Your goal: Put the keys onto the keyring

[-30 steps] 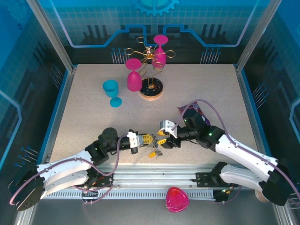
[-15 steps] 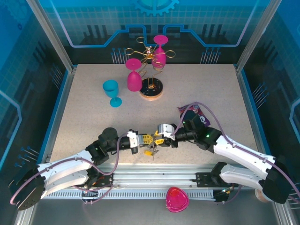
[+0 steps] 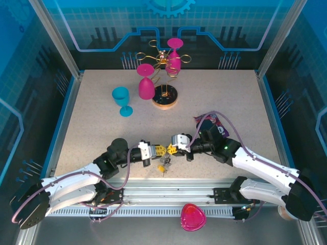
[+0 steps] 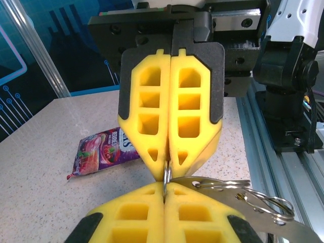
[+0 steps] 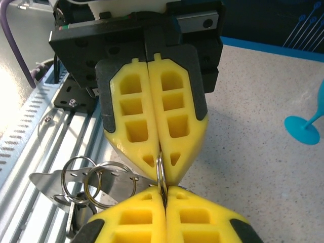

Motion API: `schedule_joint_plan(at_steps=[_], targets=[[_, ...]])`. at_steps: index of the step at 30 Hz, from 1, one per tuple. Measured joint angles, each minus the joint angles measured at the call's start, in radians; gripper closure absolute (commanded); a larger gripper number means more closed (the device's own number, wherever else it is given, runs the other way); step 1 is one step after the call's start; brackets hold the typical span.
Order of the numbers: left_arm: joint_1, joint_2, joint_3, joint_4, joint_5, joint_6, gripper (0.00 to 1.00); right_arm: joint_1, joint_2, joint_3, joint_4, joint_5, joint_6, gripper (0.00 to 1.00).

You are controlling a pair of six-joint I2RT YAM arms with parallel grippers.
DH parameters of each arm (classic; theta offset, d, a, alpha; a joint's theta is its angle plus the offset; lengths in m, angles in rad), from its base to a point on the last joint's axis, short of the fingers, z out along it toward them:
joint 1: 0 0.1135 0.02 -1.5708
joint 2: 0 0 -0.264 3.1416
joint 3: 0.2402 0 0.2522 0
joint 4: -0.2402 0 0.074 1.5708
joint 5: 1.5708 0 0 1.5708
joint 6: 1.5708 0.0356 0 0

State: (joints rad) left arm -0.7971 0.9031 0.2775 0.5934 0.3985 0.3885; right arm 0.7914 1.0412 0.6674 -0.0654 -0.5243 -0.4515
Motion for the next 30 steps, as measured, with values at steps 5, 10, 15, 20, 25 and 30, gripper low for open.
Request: schedule_joint_plan(at_steps=[5, 10, 15, 20, 25, 30], targets=[[0.000, 0.001, 0.000, -0.009, -0.009, -0.005, 0.88, 0.000, 0.004, 0.007, -0.020, 0.011, -0.008, 1.00], [0.000, 0.001, 0.011, -0.028, -0.039, -0.001, 0.87, 0.002, 0.034, 0.082, -0.135, 0.039, -0.032, 1.00], [0.000, 0.001, 0.029, -0.068, -0.061, 0.010, 0.87, 0.014, 0.095, 0.196, -0.292, 0.086, -0.074, 1.00], [0.000, 0.001, 0.044, -0.117, -0.069, 0.030, 0.86, 0.034, 0.162, 0.297, -0.438, 0.132, -0.130, 1.00], [0.000, 0.001, 0.066, -0.163, -0.069, 0.049, 0.87, 0.057, 0.235, 0.396, -0.569, 0.172, -0.181, 1.00], [0.000, 0.004, 0.077, -0.205, -0.068, 0.066, 0.95, 0.077, 0.283, 0.457, -0.646, 0.211, -0.209, 1.00]])
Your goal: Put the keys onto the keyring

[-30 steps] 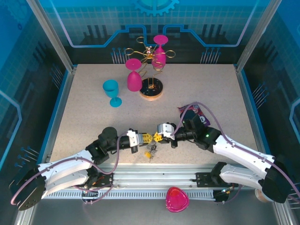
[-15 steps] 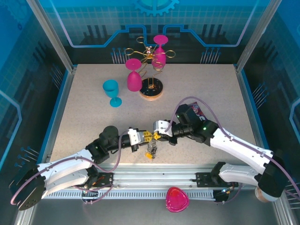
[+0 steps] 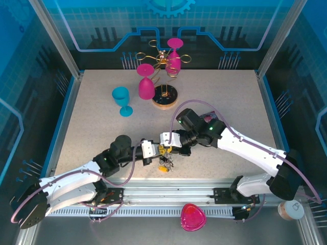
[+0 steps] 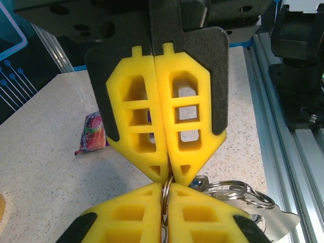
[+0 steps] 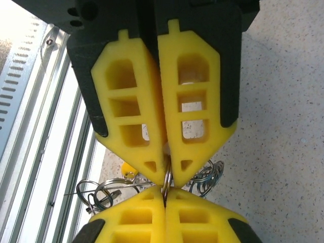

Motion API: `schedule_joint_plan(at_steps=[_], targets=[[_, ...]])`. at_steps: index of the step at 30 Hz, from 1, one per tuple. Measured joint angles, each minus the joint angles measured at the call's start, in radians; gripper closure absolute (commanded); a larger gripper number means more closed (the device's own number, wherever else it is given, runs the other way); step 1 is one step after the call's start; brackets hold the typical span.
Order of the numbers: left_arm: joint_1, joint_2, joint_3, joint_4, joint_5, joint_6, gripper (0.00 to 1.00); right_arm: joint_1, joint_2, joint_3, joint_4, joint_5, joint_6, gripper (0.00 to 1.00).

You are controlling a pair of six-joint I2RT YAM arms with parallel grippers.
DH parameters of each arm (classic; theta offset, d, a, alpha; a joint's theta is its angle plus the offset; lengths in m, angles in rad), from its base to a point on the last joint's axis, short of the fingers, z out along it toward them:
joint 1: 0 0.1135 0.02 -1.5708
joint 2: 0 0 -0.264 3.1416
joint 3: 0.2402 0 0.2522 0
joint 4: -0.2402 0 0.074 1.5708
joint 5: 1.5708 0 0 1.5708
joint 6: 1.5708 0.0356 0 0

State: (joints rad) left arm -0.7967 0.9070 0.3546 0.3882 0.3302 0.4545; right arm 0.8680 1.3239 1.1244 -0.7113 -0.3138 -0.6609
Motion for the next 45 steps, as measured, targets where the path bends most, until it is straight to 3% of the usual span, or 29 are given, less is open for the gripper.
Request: schedule_joint_plan(at_steps=[4, 5, 7, 9, 13, 17, 27, 34, 38, 45], targets=[[-0.002, 0.009, 0.023, -0.041, 0.000, 0.021, 1.00, 0.003, 0.004, 0.004, -0.011, 0.012, -0.003, 1.00], [-0.003, 0.010, 0.026, -0.047, 0.000, 0.024, 1.00, 0.003, 0.004, 0.004, -0.011, 0.012, -0.003, 0.95], [-0.003, 0.009, 0.026, -0.046, 0.000, 0.027, 1.00, 0.002, -0.003, 0.001, -0.006, 0.011, 0.006, 0.67], [-0.001, 0.002, 0.021, -0.026, -0.010, 0.026, 1.00, -0.005, -0.035, -0.032, 0.029, -0.009, 0.025, 0.60], [-0.001, -0.031, -0.056, 0.090, -0.019, 0.014, 1.00, -0.065, -0.170, -0.156, 0.147, -0.076, 0.087, 0.58], [-0.001, -0.042, -0.071, 0.128, -0.019, -0.004, 1.00, -0.104, -0.254, -0.263, 0.243, -0.114, 0.154, 0.59], [-0.001, -0.041, -0.071, 0.164, -0.019, -0.010, 1.00, -0.103, -0.221, -0.314, 0.372, -0.135, 0.240, 0.63], [-0.001, -0.041, -0.071, 0.165, -0.019, -0.011, 1.00, -0.103, -0.206, -0.313, 0.403, -0.155, 0.257, 0.80], [-0.001, -0.041, -0.071, 0.165, -0.019, -0.010, 1.00, -0.103, -0.199, -0.313, 0.414, -0.172, 0.264, 0.99], [-0.001, -0.023, -0.071, 0.163, -0.019, -0.012, 1.00, -0.106, -0.157, -0.313, 0.416, -0.177, 0.275, 1.00]])
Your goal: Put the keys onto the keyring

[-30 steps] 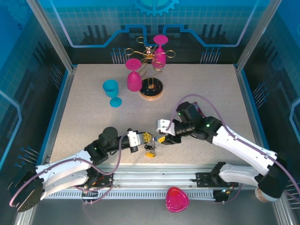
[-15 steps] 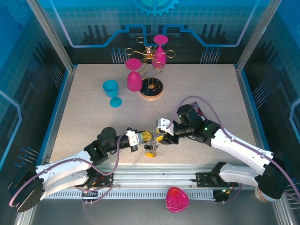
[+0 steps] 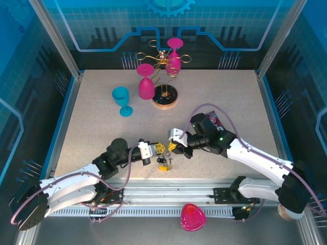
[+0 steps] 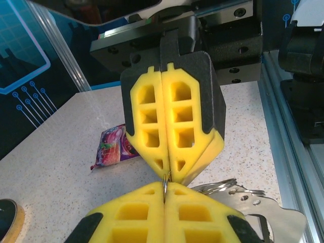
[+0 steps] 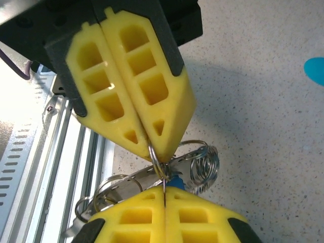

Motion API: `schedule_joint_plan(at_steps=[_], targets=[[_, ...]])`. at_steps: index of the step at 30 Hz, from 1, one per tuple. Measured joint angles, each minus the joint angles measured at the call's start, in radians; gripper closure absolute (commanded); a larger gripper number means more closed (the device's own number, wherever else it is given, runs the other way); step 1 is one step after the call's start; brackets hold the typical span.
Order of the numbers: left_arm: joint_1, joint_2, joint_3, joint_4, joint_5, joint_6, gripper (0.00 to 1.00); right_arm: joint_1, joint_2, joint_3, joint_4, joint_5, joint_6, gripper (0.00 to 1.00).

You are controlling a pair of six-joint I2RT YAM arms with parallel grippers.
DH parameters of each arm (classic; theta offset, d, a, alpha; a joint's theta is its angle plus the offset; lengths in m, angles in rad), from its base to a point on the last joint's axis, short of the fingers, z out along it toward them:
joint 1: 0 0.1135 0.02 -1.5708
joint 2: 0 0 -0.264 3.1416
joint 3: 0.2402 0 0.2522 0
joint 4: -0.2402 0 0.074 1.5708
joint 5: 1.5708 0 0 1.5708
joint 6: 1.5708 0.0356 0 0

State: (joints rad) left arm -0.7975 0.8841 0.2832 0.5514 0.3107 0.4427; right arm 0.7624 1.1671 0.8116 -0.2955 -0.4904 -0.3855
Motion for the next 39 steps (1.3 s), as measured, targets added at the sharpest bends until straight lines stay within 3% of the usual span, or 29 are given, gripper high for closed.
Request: schedule_joint_plan(at_steps=[8, 12, 16, 20, 28, 39], targets=[[0.000, 0.045, 0.023, -0.014, 0.000, -0.026, 1.00, -0.010, 0.070, 0.000, 0.012, -0.027, 0.040, 0.99], [0.000, 0.065, 0.032, 0.008, -0.007, -0.045, 1.00, -0.011, 0.069, 0.000, 0.020, -0.026, 0.058, 0.85], [0.000, 0.098, 0.046, 0.062, -0.015, -0.055, 1.00, -0.012, 0.069, 0.000, 0.028, -0.015, 0.079, 0.60], [0.000, 0.122, 0.079, 0.145, -0.030, -0.063, 1.00, -0.023, 0.016, -0.026, 0.065, -0.003, 0.101, 0.53], [0.000, 0.125, 0.087, 0.241, -0.045, -0.087, 1.00, -0.063, -0.254, -0.122, 0.177, 0.046, 0.099, 0.54], [0.000, 0.117, 0.087, 0.247, -0.045, -0.105, 1.00, -0.072, -0.252, -0.124, 0.213, 0.045, 0.067, 0.58]])
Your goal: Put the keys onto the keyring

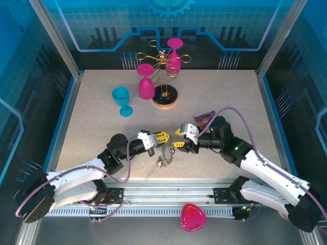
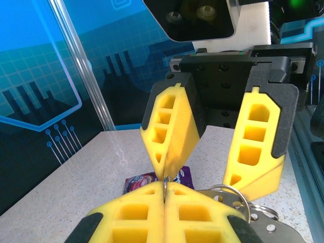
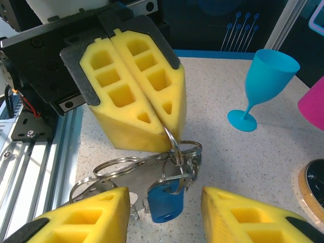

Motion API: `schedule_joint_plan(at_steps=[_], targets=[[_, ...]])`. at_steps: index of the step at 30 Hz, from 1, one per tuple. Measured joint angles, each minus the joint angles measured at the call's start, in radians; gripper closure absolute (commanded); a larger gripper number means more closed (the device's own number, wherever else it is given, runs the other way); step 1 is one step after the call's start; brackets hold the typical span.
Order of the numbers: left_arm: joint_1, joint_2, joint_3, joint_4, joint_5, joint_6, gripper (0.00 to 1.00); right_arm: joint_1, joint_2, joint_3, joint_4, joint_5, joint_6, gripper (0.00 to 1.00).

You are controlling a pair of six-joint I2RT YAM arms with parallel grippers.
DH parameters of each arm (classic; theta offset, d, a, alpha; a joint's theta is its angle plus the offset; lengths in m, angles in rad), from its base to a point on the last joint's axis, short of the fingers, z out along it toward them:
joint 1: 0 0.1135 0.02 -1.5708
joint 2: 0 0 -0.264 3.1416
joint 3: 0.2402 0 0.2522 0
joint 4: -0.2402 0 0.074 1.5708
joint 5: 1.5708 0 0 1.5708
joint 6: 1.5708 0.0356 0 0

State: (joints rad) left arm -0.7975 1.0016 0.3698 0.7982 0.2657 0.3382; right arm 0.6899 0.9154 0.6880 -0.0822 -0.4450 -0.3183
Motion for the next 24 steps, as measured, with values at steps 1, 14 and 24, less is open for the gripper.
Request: schedule_joint_plan(at_steps=[1, 14, 24], targets=[[0.000, -0.002, 0.000, 0.000, 0.000, 0.000, 1.00, -0.006, -0.004, 0.000, -0.004, 0.000, -0.002, 0.58], [0.002, -0.002, 0.000, -0.004, 0.026, 0.003, 1.00, -0.042, -0.029, 0.032, -0.043, -0.021, -0.046, 0.64], [0.002, -0.002, 0.000, -0.008, 0.069, 0.003, 1.00, -0.043, 0.070, 0.060, -0.045, -0.143, -0.062, 0.70]])
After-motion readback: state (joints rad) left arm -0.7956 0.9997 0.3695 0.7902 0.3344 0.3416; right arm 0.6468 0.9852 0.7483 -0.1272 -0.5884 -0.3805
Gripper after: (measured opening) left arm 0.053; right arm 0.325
